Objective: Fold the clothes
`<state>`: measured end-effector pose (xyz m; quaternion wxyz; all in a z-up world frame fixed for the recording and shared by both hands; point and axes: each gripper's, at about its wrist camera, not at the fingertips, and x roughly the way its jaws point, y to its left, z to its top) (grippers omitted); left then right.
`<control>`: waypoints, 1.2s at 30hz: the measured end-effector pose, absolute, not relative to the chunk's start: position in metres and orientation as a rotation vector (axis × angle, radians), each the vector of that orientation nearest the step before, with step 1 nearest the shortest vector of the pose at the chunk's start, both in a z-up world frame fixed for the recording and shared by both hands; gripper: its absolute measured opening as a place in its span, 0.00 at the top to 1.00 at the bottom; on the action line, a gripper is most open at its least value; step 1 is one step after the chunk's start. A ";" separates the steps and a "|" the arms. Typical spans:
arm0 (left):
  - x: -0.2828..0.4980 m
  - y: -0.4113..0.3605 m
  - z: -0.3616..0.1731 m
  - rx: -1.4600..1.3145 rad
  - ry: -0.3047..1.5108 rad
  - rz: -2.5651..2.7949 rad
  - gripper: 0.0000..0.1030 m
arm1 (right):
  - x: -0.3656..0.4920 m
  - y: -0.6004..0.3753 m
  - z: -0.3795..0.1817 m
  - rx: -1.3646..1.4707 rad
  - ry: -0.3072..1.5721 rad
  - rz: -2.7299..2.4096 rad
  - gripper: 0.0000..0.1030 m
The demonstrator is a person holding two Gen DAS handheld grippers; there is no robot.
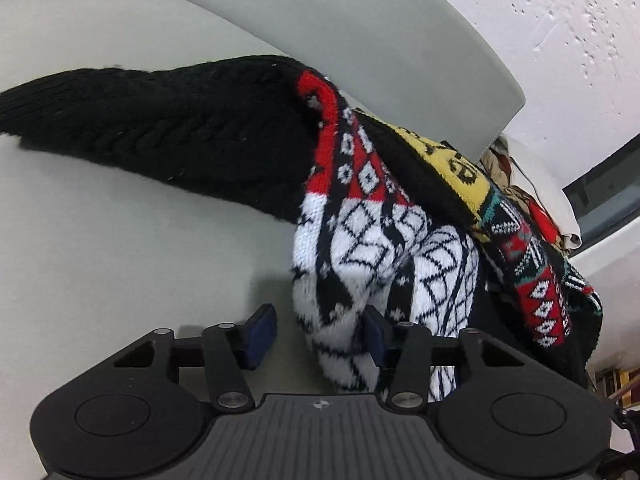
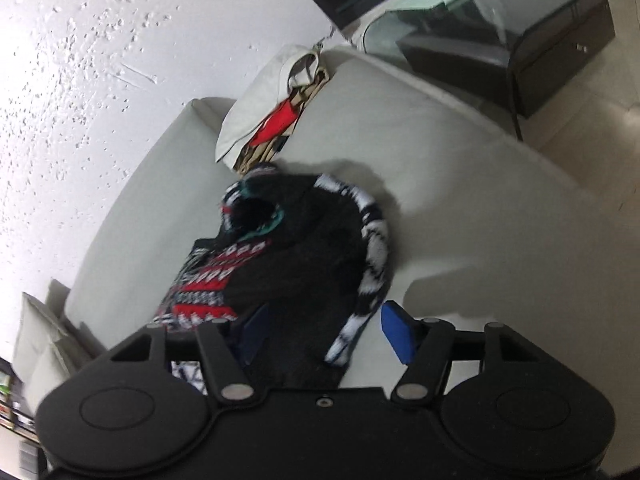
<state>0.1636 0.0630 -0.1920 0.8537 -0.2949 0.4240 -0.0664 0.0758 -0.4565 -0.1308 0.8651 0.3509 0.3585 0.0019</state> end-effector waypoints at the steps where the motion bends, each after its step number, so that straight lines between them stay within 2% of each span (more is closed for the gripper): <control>1: 0.167 0.060 -0.193 -0.609 0.893 -0.144 0.56 | 0.082 -0.456 -0.135 0.716 0.765 0.003 0.50; 5: 0.182 0.045 -0.194 -0.536 0.906 -0.168 0.54 | 0.104 -0.451 -0.152 0.661 0.806 0.012 0.53; 7: 0.190 0.042 -0.195 -0.524 0.908 -0.172 0.57 | 0.114 -0.451 -0.158 0.683 0.775 0.033 0.51; 8: 0.193 0.041 -0.194 -0.515 0.909 -0.168 0.78 | 0.119 -0.450 -0.162 0.696 0.768 0.035 0.52; 9: 0.196 0.040 -0.193 -0.507 0.909 -0.164 0.83 | 0.124 -0.448 -0.164 0.702 0.772 0.023 0.54; 10: 0.196 0.039 -0.186 -0.492 0.904 -0.152 0.86 | 0.128 -0.443 -0.163 0.695 0.783 0.002 0.71; 11: 0.196 0.039 -0.179 -0.476 0.895 -0.141 0.87 | 0.132 -0.439 -0.161 0.690 0.798 -0.009 0.83; 16: 0.173 0.066 -0.090 -0.455 0.696 -0.155 0.87 | 0.131 -0.422 -0.124 0.812 0.801 0.058 0.85; 19: 0.148 0.088 -0.032 -0.411 0.565 -0.126 0.87 | 0.117 -0.409 -0.080 0.828 0.708 0.147 0.86; 22: 0.102 0.119 -0.002 -0.385 0.470 -0.060 0.87 | 0.090 -0.398 -0.039 0.806 0.606 0.222 0.86; 25: 0.056 0.151 -0.020 -0.415 0.509 0.008 0.86 | 0.062 -0.392 -0.054 0.794 0.680 0.200 0.86; 29: 0.030 0.163 -0.090 -0.500 0.762 -0.001 0.86 | 0.050 -0.385 -0.122 0.895 0.896 0.169 0.86; 31: 0.019 0.159 -0.121 -0.533 0.824 -0.003 0.85 | 0.045 -0.382 -0.141 0.915 0.933 0.175 0.85; 33: 0.009 0.153 -0.133 -0.508 0.807 0.012 0.79 | 0.040 -0.380 -0.151 0.902 0.934 0.173 0.85; 35: 0.010 0.156 -0.138 -0.527 0.812 0.009 0.62 | 0.036 -0.381 -0.160 0.904 0.936 0.180 0.81; 36: 0.012 0.158 -0.138 -0.535 0.814 -0.001 0.62 | 0.035 -0.385 -0.162 0.915 0.938 0.192 0.81</control>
